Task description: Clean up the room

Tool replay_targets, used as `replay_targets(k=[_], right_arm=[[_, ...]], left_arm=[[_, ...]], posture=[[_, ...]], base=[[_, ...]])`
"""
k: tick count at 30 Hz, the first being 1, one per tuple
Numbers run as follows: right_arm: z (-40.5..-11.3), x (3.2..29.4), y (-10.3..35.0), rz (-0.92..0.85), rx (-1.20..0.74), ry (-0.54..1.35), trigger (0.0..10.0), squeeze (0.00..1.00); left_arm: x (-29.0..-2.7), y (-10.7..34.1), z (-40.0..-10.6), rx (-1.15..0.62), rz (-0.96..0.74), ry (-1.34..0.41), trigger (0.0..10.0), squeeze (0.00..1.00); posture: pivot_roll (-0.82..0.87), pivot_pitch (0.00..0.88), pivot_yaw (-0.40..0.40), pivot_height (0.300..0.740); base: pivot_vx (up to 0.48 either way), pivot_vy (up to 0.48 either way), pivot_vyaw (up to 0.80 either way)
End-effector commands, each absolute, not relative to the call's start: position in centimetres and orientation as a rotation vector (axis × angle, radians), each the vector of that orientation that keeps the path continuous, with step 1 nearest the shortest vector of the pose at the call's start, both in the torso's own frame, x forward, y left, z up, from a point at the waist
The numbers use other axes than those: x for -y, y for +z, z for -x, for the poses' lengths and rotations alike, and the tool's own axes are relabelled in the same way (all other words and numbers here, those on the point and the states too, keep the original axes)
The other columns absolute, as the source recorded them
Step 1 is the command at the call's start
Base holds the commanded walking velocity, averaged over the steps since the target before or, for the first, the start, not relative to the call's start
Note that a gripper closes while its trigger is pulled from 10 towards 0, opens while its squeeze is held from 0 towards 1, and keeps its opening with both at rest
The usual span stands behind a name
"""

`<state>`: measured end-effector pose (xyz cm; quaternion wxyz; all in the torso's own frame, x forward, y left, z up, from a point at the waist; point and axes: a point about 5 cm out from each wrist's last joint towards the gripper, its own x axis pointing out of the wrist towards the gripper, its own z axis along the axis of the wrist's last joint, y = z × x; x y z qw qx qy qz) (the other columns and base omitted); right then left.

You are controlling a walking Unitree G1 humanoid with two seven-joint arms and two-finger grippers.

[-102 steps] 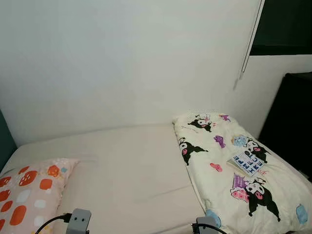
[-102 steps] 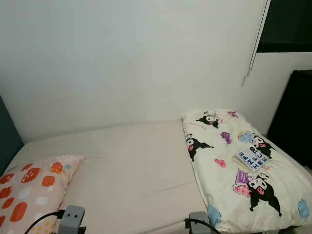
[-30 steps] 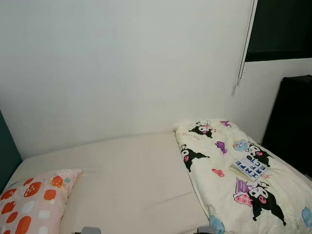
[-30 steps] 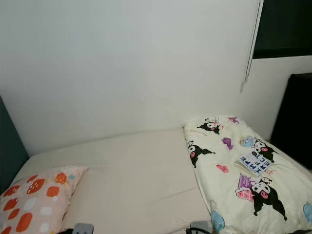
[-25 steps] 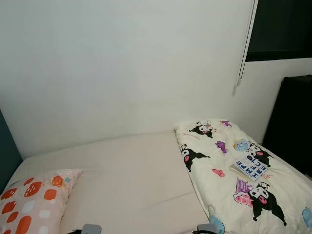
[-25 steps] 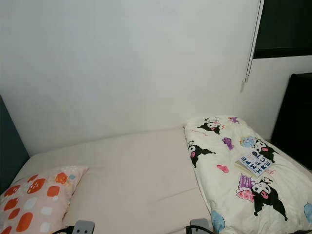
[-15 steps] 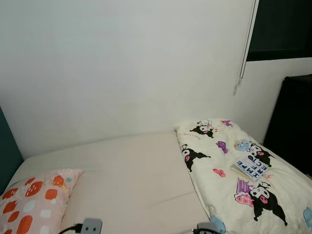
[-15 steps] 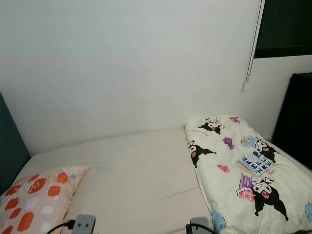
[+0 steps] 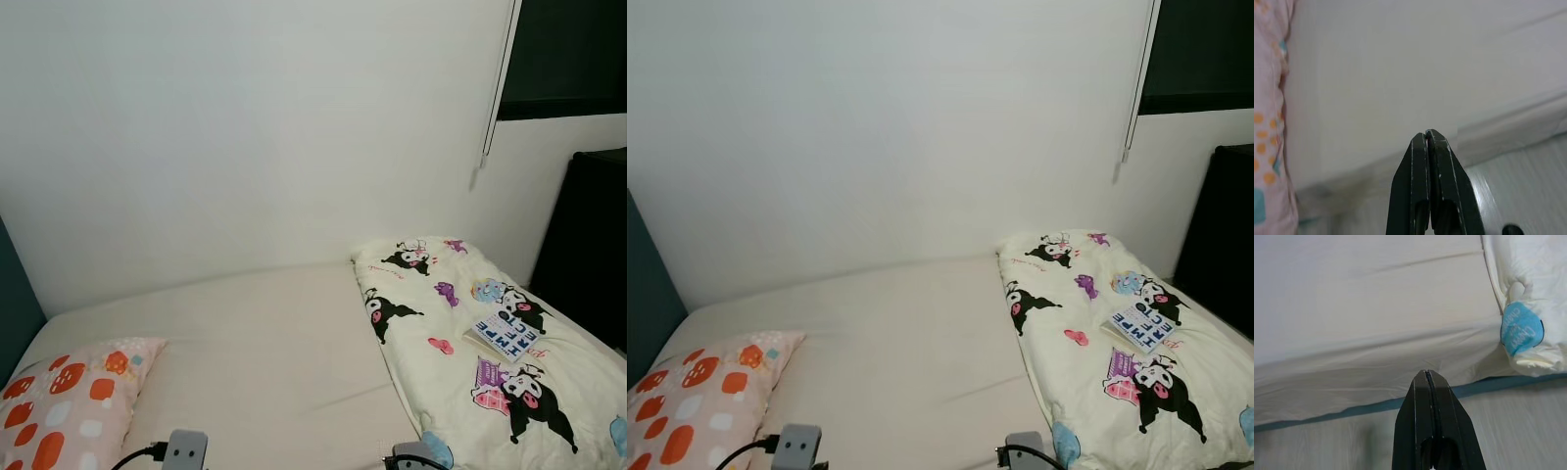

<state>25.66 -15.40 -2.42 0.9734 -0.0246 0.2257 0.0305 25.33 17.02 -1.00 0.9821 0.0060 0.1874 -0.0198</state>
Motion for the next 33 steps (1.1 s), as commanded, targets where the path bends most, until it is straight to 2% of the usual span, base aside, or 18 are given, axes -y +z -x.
replay_targets(k=[1,13,33], right_arm=[[-25.13,15.38,-2.95,0.047,-0.486,0.058,10.0,0.00],[-25.02,15.27,-2.96,0.047,-0.482,0.072,10.0,0.00],[-25.03,15.25,-2.94,0.044,-0.482,0.064,10.0,0.00]], left_arm=[[-16.87,-1.60,-24.82,-0.411,-0.019,-0.045,10.0,0.00],[-16.33,-1.73,-24.60,-0.416,-0.023,-0.071,10.0,0.00],[-16.68,-1.82,-24.47,-0.427,-0.036,-0.065,10.0,0.00]], posture=[[0.01,0.075,0.013,0.740],[0.01,0.074,0.013,0.740],[0.01,0.078,0.016,0.740]], base=[[0.000,0.000,0.00],[0.000,-0.042,0.00],[0.000,-0.417,0.00]])
